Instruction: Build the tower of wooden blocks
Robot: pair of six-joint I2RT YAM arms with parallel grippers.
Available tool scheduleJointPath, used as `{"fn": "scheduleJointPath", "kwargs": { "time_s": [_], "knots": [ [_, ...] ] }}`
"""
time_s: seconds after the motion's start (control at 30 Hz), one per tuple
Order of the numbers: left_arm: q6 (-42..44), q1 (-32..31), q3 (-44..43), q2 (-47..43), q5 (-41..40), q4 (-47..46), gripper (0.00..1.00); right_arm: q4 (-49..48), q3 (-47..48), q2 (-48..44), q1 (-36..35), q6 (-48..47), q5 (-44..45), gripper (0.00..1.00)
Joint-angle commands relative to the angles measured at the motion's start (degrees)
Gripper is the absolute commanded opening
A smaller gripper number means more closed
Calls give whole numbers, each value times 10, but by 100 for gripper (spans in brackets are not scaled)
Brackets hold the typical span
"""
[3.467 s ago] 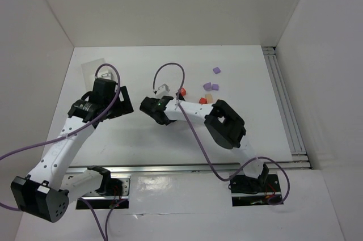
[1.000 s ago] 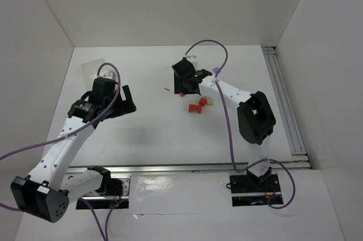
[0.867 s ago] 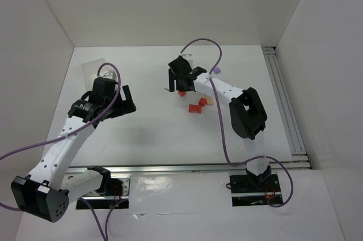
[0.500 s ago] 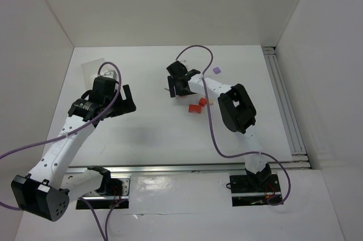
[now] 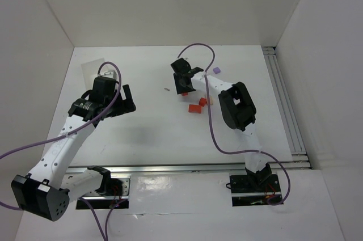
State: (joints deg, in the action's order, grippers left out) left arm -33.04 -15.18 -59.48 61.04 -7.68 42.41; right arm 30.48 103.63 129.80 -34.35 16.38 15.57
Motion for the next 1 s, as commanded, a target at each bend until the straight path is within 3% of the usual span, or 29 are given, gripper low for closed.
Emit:
{"fn": "scheduleJointPath", "kwargs": {
  "time_s": [0.0,0.2,0.47,0.6,0.83,0.97],
  "knots": [
    [9,2,-21,1,-7,-4,94,-17,25,5,1,-11,-6,53],
    [9,2,-21,1,-7,1,94,-17,25,5,1,-11,-6,41],
    [9,2,-21,-4,-7,1,94,-2,12,-57,-10,15,41,35],
    [9,2,-21,-4,-1,1,94,19,-26,-106,-20,50,81,35],
    [3,2,-11,-9,10,-5,94,18,-173,-230,-47,153,113,35],
    [3,2,-5,-9,16,-5,94,23,-218,-251,-54,210,126,35]
  ]
}}
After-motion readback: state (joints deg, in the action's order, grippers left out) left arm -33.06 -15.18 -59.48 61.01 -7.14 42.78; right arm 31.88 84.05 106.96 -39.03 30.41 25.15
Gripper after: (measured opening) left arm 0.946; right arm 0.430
